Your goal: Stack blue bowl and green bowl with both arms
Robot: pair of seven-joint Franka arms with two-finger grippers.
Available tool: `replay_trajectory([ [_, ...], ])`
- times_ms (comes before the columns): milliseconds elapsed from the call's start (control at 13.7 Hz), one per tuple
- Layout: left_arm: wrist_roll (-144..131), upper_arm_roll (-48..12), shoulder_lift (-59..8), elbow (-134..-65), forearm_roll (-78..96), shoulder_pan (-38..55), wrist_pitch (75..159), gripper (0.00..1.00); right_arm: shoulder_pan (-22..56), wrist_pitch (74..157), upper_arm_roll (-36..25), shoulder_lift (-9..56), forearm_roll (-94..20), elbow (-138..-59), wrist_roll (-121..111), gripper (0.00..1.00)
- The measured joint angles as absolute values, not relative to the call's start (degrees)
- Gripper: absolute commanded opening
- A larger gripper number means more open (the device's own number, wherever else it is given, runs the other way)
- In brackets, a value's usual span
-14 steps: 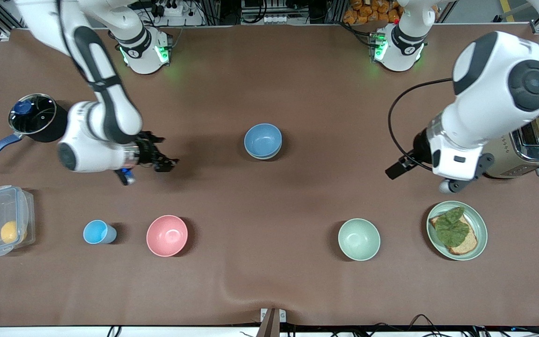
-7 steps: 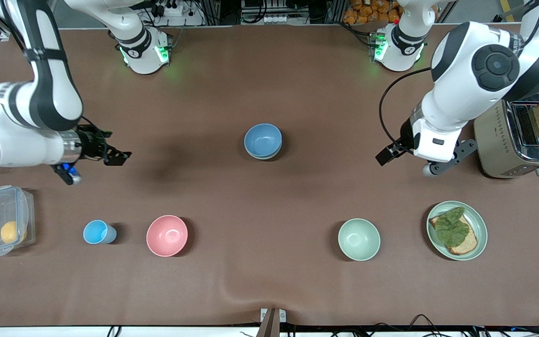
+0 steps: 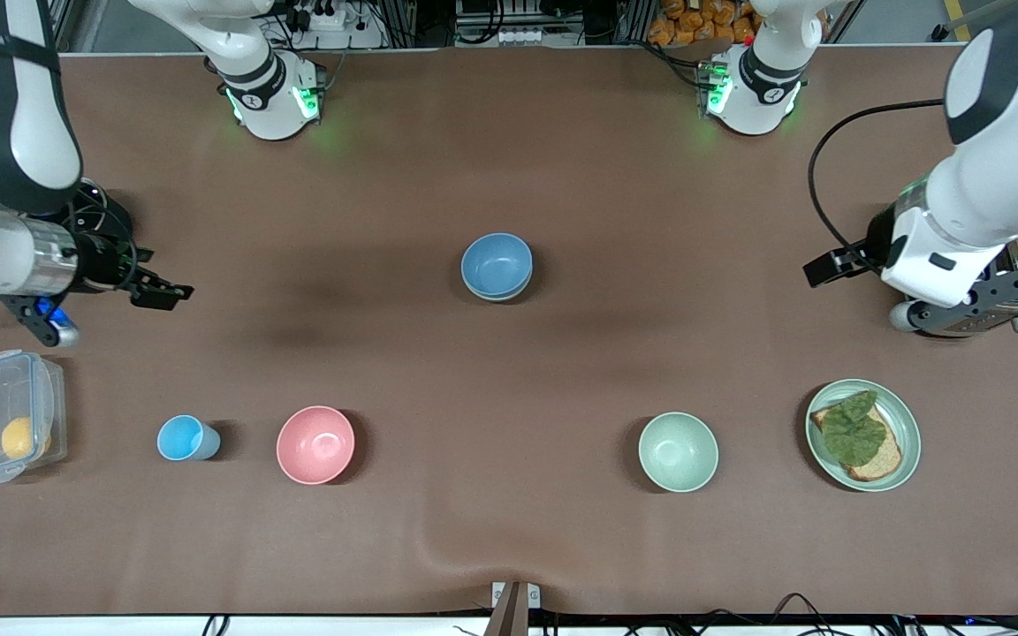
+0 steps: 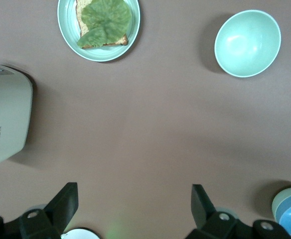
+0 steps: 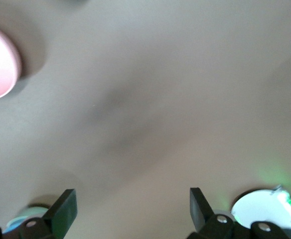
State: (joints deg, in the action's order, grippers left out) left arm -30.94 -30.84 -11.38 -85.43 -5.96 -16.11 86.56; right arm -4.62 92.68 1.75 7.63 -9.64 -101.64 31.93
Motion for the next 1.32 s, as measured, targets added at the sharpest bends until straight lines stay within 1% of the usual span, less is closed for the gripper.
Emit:
replay_trajectory([
  [146, -30.7, -30.5, -10.9, -84.8, -6.0, -16.4, 85.2, 1.00, -4.7, 91.3, 2.5, 4.6, -8.8, -99.6, 26.6, 1.00],
  [219, -30.0, -29.1, -10.1, -84.5, -5.5, -15.6, 83.8, 1.00, -4.7, 90.2, 2.5, 3.1, -8.5, -98.5, 24.5, 1.00],
  [292, -28.1, -25.5, -8.9, -84.4, -4.1, -13.0, 82.4, 1.00, -4.6, 88.9, 2.5, 1.9, -7.8, -97.1, 23.1, 1.00],
  [438, -21.4, -14.8, -4.9, -85.4, -0.2, -5.0, 80.5, 1.00, -4.1, 86.7, 2.5, 0.6, -5.3, -93.9, 21.3, 1.00],
  [511, -18.5, -11.9, -2.4, -86.9, 1.0, -3.1, 80.4, 1.00, -3.9, 86.4, 2.5, 0.2, -4.7, -92.9, 19.9, 1.00],
  [658, -16.0, -10.3, 2.0, -90.7, 1.5, -2.3, 82.3, 1.00, -3.8, 87.0, 2.2, -0.7, -4.2, -91.8, 15.5, 1.00],
  [804, -15.6, -10.2, 4.5, -93.5, 1.5, -2.2, 85.2, 1.00, -3.8, 90.2, 0.6, -1.5, -4.1, -91.7, 9.4, 1.00],
  [950, -13.8, -9.9, 4.8, -94.1, 1.5, -1.7, 86.6, 1.00, -3.9, 92.7, -0.9, -1.6, -4.1, -91.7, 4.3, 1.00],
  [1169, -8.8, -6.5, 4.9, -94.0, 1.4, 1.2, 87.7, 1.00, -3.5, 92.9, -0.8, -1.6, -2.9, -91.7, 2.2, 1.00],
  [1315, -3.8, -5.3, 4.9, -93.7, 1.4, 1.5, 87.9, 1.00, -3.0, 92.6, -0.6, -1.6, -1.7, -91.7, 0.9, 1.00],
])
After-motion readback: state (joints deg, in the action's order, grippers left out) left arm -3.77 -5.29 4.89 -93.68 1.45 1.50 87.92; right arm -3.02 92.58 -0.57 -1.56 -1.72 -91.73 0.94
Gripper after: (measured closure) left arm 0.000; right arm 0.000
